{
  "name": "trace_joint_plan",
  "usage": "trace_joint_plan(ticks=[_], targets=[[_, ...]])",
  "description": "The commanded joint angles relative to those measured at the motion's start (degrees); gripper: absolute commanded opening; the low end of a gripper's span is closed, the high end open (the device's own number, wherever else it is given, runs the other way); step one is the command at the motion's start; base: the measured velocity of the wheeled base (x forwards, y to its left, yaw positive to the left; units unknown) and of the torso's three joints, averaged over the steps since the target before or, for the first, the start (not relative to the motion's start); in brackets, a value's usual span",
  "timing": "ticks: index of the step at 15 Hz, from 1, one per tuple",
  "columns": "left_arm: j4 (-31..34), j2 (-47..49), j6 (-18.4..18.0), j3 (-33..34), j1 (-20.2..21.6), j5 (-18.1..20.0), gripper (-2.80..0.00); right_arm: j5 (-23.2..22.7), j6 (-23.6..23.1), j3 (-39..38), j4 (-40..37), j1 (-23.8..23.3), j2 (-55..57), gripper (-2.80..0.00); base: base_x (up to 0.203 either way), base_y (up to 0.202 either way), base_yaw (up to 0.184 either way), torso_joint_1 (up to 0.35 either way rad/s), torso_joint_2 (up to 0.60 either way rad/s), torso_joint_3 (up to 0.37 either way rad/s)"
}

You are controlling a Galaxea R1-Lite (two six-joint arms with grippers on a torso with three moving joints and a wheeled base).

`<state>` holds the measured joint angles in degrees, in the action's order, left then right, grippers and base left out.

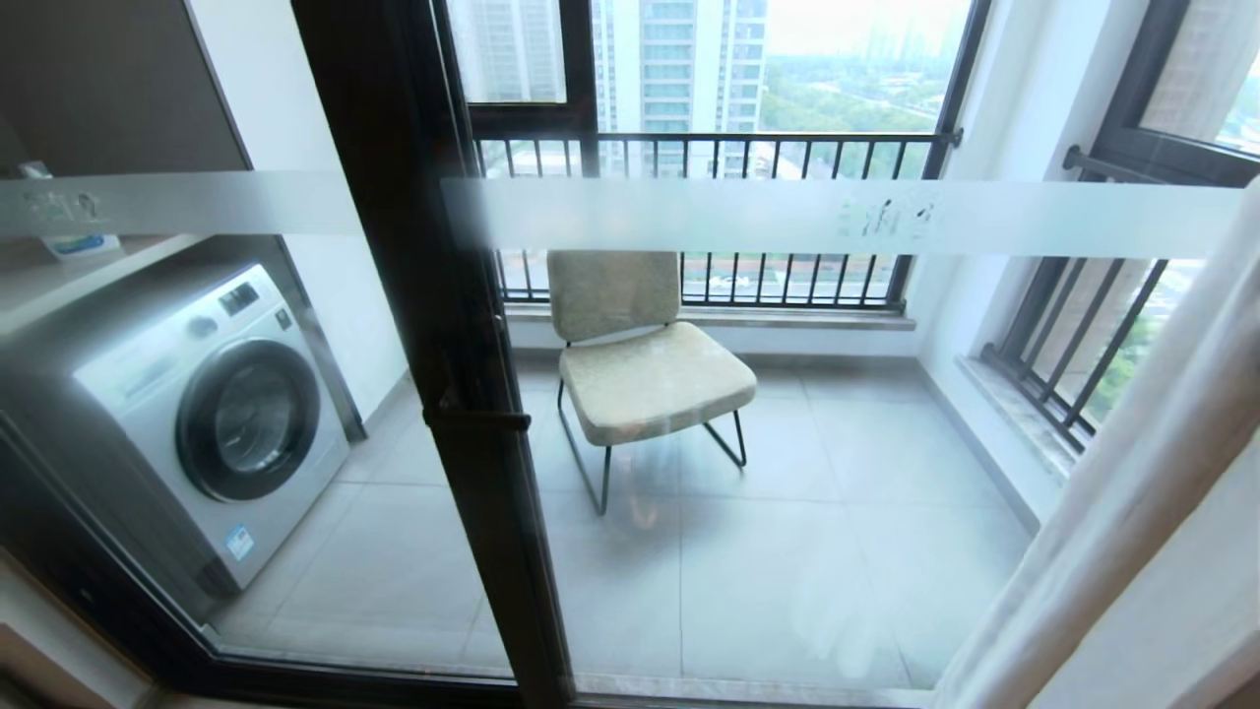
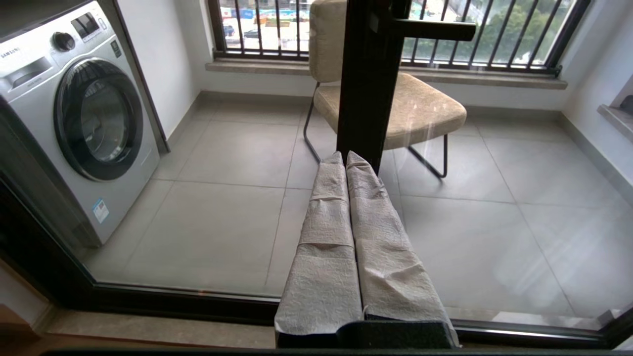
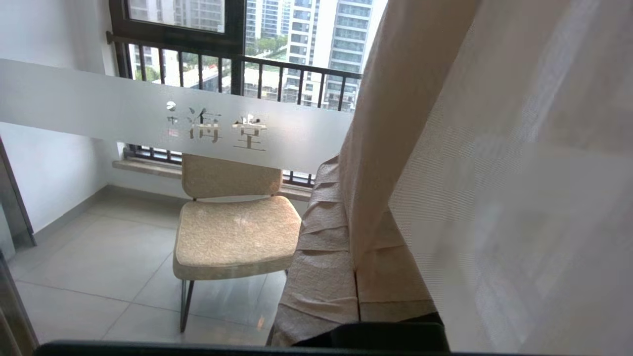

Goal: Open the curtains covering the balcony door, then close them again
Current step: Close the inner curtains on both sides

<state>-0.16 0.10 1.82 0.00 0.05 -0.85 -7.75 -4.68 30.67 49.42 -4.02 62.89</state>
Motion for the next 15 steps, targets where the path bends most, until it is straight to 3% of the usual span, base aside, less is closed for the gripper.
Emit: trace_joint_plan(ticks=[1,15], targets=[[-0.02,-0.01,0.03,0.00,0.04,-0.03,-2.80,-0.07,-0.02,-0.38,0.50,0.06,0.04,-2.80,0.000,0.195,-0.001,-0.002,0.00,-0.001],[-0.02,-0.01,0.12,0.00,0.04,-0.03,-2.80,-0.16,-0.15,0.18,0.78,0.07,-0.04,-2.80,0.000,0.191,-0.001,0.003,0.00,0.000]])
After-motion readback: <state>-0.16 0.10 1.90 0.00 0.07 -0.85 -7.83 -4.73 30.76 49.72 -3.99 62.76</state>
